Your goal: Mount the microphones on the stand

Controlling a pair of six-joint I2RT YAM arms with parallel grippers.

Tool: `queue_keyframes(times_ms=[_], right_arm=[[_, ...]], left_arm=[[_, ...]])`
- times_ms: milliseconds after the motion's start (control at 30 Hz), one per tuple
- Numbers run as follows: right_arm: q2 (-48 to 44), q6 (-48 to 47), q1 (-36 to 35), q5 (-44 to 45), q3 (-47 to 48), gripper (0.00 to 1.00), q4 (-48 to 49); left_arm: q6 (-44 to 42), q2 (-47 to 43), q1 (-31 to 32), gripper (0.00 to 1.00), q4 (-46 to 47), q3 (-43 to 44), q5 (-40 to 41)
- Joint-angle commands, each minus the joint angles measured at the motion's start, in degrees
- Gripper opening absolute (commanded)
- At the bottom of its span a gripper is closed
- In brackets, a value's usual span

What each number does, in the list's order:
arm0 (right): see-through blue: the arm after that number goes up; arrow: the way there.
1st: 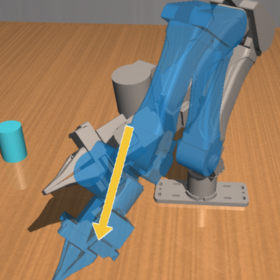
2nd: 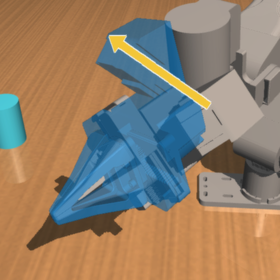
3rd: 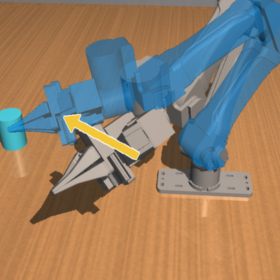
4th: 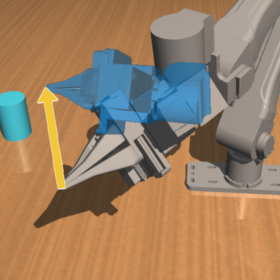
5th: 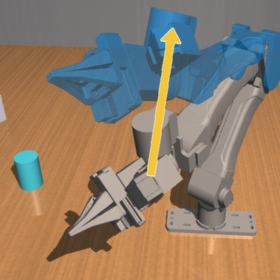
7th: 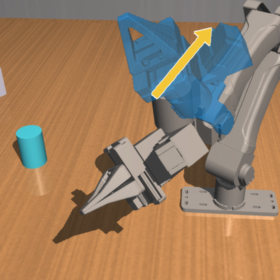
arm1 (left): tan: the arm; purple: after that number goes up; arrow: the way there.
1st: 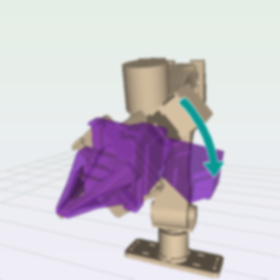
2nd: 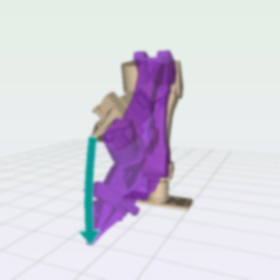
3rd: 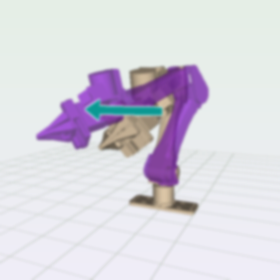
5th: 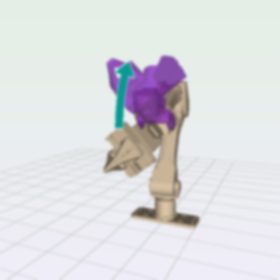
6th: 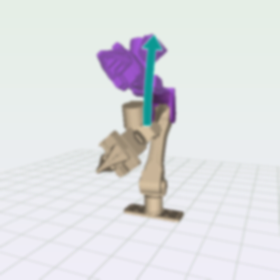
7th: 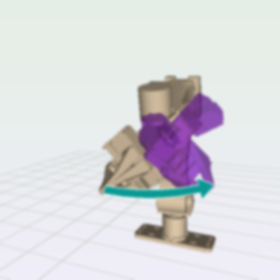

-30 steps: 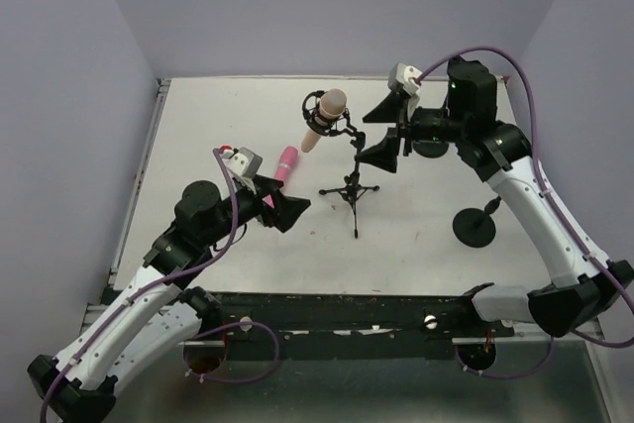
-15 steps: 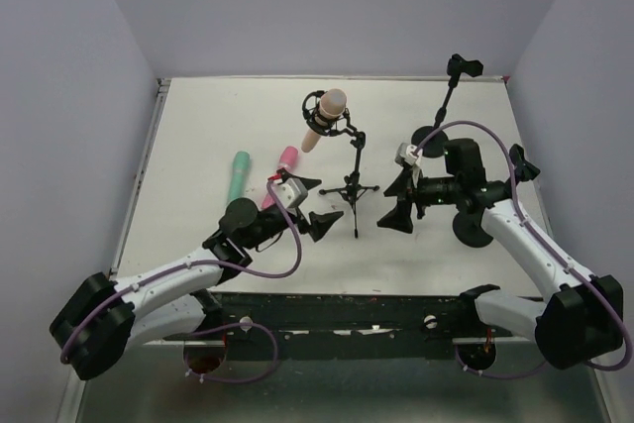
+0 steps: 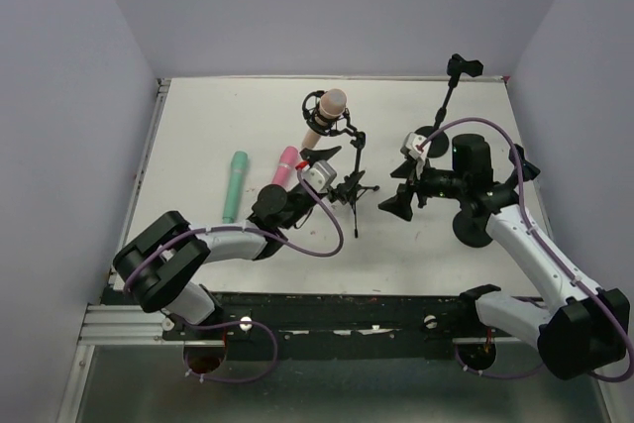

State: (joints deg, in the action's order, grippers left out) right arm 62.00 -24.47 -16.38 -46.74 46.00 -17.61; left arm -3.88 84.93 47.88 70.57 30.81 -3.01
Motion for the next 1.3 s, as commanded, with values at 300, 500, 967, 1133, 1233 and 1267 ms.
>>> queue_keyframes(times_ms=[300, 500, 967, 1133, 1233, 1267], right_arm=[[-1.4, 1.5, 0.3, 2.7, 2.5, 1.0, 1.0], [-1.3, 1.6, 0.3, 2.7, 2.3, 1.0, 1.0], [-1.4, 1.8, 0.3, 2.7, 2.3, 1.0, 1.0], [-1.4, 1.7, 0.3, 2.8, 2.4, 1.0, 0.8], [-1.5, 1.7, 0.3, 2.9, 2.5, 1.0, 0.9], [-1.6, 1.6, 0.3, 2.9, 2.4, 1.0, 0.9]], left_arm=[[-1.7, 7.6, 2.0, 0.5, 2.5, 7.2, 2.6], [-1.8, 8.2, 1.9, 0.32, 1.3, 8.3, 5.6], [-1.5, 6.7, 1.9, 0.0, -5.5, 12.7, 3.8], [-0.1, 3.0, 1.1, 0.0, -10.3, 15.9, 1.5], [2.4, 0.6, -0.5, 0.0, -14.3, 19.1, -1.2], [3.2, -0.1, -1.1, 0.0, -15.6, 20.2, -2.2]])
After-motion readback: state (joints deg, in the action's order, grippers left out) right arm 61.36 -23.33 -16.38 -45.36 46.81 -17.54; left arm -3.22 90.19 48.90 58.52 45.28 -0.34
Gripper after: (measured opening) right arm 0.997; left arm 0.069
